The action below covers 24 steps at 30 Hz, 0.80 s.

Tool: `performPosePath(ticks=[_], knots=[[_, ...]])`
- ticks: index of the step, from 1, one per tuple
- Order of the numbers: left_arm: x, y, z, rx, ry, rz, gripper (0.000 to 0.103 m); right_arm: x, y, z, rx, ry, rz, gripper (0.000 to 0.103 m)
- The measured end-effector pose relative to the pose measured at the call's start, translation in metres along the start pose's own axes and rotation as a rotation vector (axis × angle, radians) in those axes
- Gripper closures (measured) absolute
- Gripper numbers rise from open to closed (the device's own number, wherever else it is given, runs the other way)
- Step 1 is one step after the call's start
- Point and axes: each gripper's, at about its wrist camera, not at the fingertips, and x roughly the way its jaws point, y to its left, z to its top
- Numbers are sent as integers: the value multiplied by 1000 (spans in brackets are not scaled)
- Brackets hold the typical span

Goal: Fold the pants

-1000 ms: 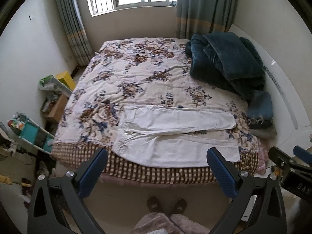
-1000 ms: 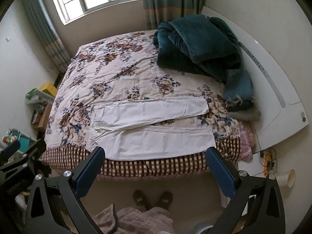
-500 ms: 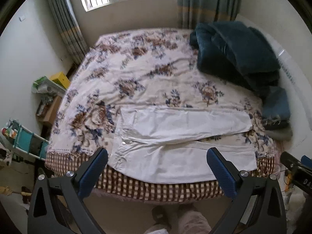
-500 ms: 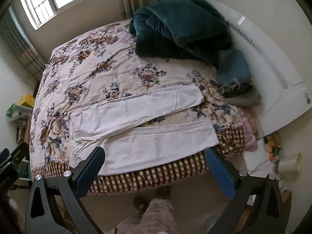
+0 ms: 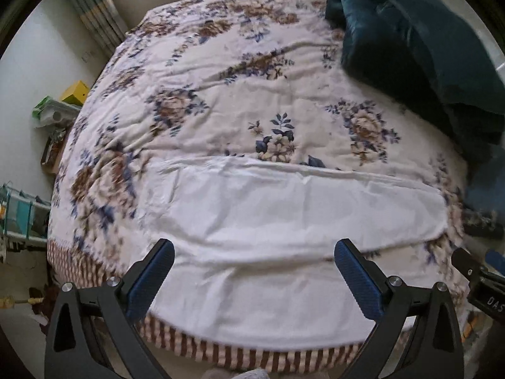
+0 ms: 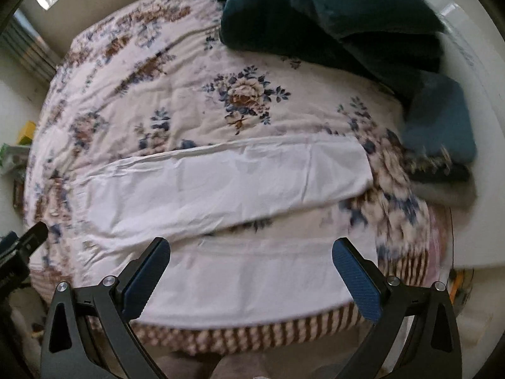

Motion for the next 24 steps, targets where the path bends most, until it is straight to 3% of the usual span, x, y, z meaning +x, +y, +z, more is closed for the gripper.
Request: performPosePath(ticks=[3,8,13,19,22,23,24], knots=[[53,-22,27,33,15,25,0,74,3,44,-96,24,-52,0],[148,-54,61,150,35,64,0,183,15,79,-274,46,-173,0],[239,-88,72,366,104,104,0,288,26,95,-473,120,-275,0],[315,-120,66,684,241,100,0,388,24,103,-660,303,-275,0],[330,-124,70,766,288,56,2,412,23,116,-704,365,-219,0],[330,-125,72,778,292,30,5,418,22,121,-715,382,-202,0],[329,-125,74,792,299,-15,18,423,21,127,-718,397,-182,0]])
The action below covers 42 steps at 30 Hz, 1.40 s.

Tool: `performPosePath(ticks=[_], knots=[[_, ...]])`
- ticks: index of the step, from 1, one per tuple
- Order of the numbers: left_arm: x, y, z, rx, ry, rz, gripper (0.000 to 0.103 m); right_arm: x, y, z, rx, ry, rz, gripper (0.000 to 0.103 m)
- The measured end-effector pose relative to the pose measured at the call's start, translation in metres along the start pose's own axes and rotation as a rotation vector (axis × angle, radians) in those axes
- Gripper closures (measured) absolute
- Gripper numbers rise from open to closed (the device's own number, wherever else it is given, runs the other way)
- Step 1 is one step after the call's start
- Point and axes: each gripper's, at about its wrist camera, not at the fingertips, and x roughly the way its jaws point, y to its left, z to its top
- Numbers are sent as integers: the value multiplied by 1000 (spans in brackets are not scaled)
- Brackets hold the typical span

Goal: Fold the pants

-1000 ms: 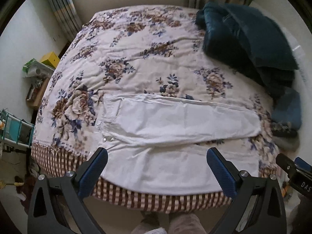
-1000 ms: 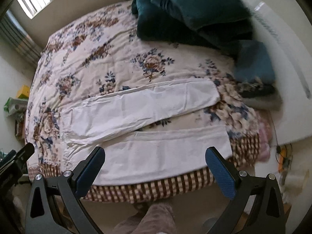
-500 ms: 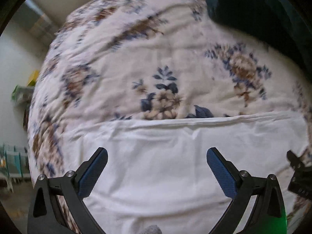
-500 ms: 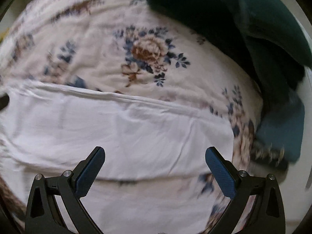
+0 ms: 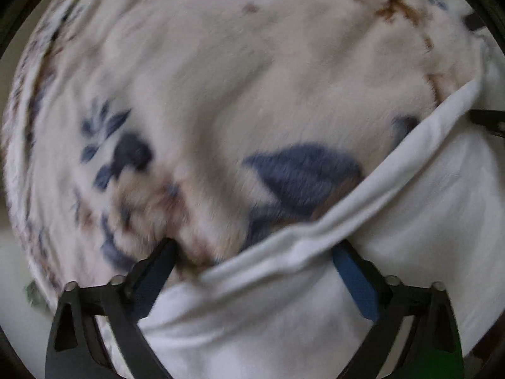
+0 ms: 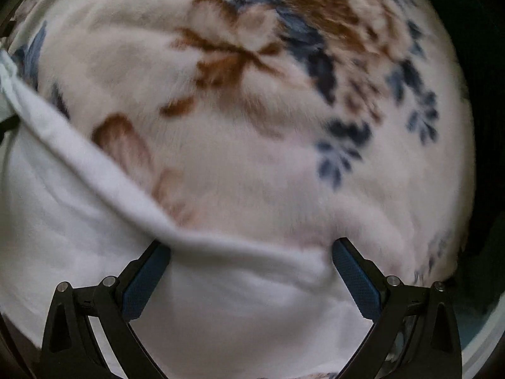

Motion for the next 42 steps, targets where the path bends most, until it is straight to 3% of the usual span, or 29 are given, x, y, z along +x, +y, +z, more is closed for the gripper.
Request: performPosePath(ticks=[1,3,4,6,8,11,21,26,28,30,32,36,42], knots=[[-2,1,0,13,-9,-42,34,2,-3,3,-5,-3,14,1],[-9,-1,-3,34,-25,-87,57,5,-7,7,-21,-18,55,19],[-13,-3,-7,55,-40,-71,66,4,-8,6,-25,-26,72,26],[-20,-3,-14,53,-53,-61,77,-1,-10,1,-20,-62,117,62],[-30,7,-21,-4,-66,-69,84,-8,-15,-7,11,-98,137,83],[-58,25,-43,-103,-114,-105,92,-17,-20,-24,58,-154,126,93],[-141,27,-141,-319,-201,-119,97,-54,-65,-85,297,-251,175,98],[-166,-6,-164,-381,-245,-116,97,-67,-72,-118,342,-286,164,98],[-168,-13,-162,-419,-265,-131,98,-78,-38,-121,361,-303,167,98],[-167,-24,-151,-458,-287,-143,98,-106,2,-151,387,-326,168,98],[-169,-37,-164,-492,-294,-169,98,-126,26,-175,417,-342,181,98],[-180,-78,-215,-536,-296,-192,98,-150,82,-237,463,-354,180,98],[-144,-142,-285,-624,-201,-271,98,-112,146,-313,522,-254,212,98]])
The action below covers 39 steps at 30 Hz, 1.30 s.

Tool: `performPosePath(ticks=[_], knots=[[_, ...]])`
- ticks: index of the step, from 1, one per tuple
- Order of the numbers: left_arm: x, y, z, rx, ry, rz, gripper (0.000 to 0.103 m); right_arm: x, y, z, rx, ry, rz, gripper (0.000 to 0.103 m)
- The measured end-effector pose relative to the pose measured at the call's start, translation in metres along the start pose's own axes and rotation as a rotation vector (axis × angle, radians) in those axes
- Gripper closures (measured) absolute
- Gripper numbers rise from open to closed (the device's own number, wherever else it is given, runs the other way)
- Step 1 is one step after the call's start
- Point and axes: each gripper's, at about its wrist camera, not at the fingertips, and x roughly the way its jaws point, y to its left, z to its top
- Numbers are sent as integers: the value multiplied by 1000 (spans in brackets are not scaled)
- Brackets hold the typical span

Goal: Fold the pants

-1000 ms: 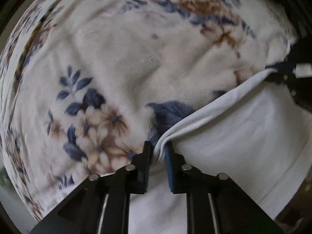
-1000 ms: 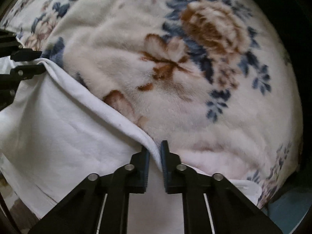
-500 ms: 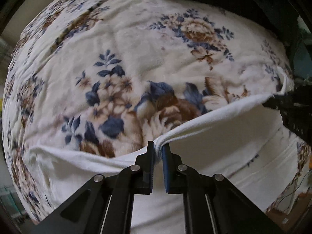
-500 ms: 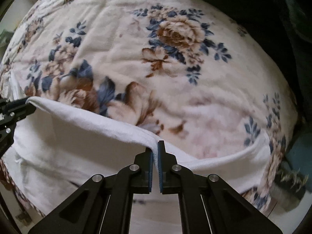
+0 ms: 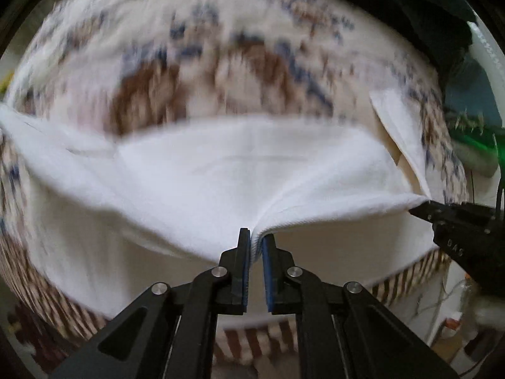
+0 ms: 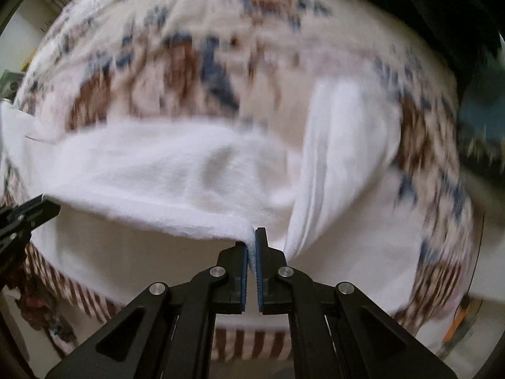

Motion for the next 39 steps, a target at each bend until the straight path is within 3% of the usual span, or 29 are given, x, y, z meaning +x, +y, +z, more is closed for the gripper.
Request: performPosePath(ticks=[6,10,13,14,16,17,18,19,22,25,28,31,34,35,36,38,39], knots=[[75,12,-53,-114,164,-30,98,53,13,-68,-10,98,-14,98],[97,10,-56,-122,171,-5,97,86,16,-87,-6,156,-3,95],[91,10,-55,-147,186,-9,88,89,14,-89,6,171,39,88],[85,11,-56,-160,181,-23,85,85,14,-90,7,173,60,81],[67,11,-64,-154,159,0,59,70,12,-95,16,167,114,47],[60,10,-67,-142,142,28,49,64,11,-98,21,169,145,12],[54,10,-71,-138,130,48,26,57,11,-103,29,173,180,0],[50,10,-74,-140,128,47,14,50,11,-108,37,168,202,0],[44,3,-68,-111,108,89,14,32,4,-117,81,166,252,0],[44,-6,-47,-91,57,174,13,9,-13,-109,164,102,208,0],[54,-18,-15,-98,19,245,13,1,-35,-71,224,38,122,1],[67,-27,7,-116,8,262,13,9,-49,-18,280,-25,56,5],[71,-33,23,-131,4,264,13,32,-51,26,226,-38,-39,9],[72,-29,18,-130,11,263,13,47,-43,38,186,-13,-82,23],[74,-32,18,-126,22,259,13,56,-38,40,170,12,-109,54],[70,-38,10,-113,30,250,13,55,-45,36,199,-7,-129,90],[67,-37,1,-107,32,246,13,47,-53,28,231,-33,-127,91]])
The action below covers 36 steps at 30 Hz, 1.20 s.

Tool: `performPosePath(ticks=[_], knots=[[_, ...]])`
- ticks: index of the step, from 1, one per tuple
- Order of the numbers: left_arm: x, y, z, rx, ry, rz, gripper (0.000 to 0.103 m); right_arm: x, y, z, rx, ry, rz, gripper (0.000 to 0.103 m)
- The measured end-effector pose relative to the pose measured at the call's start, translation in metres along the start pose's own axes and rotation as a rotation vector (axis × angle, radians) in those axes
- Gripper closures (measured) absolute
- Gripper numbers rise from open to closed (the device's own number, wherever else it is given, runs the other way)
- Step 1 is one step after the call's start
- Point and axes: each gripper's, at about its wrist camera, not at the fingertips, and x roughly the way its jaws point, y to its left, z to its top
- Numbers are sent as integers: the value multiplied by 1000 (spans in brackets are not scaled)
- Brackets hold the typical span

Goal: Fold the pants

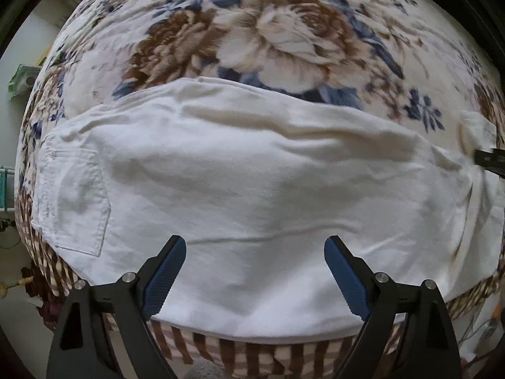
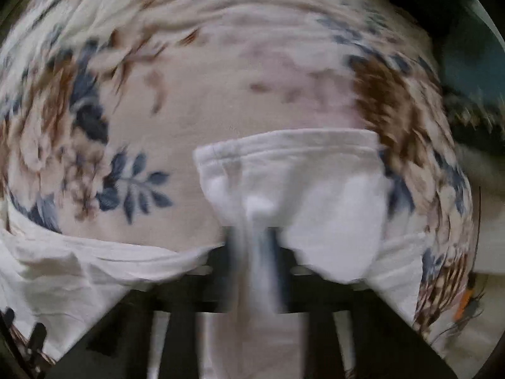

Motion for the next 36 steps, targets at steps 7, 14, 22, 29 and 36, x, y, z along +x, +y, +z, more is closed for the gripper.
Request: performPosePath(ticks=[7,14,22,29,36], knots=[[-7,-26,-35,-16,58,-52,13,-36,-142,-91,458,-25,92,93],[-7,-66,-43,45,59,-57,13,-8,-218,-170,816,34,275,103],[-7,-87,-46,67,58,-52,13,-1,-225,-166,818,84,564,92],[4,-104,-59,78,86,-41,13,80,-208,-152,924,235,600,70],[13,-99,-77,77,108,-44,13,62,-183,-150,859,219,598,95]])
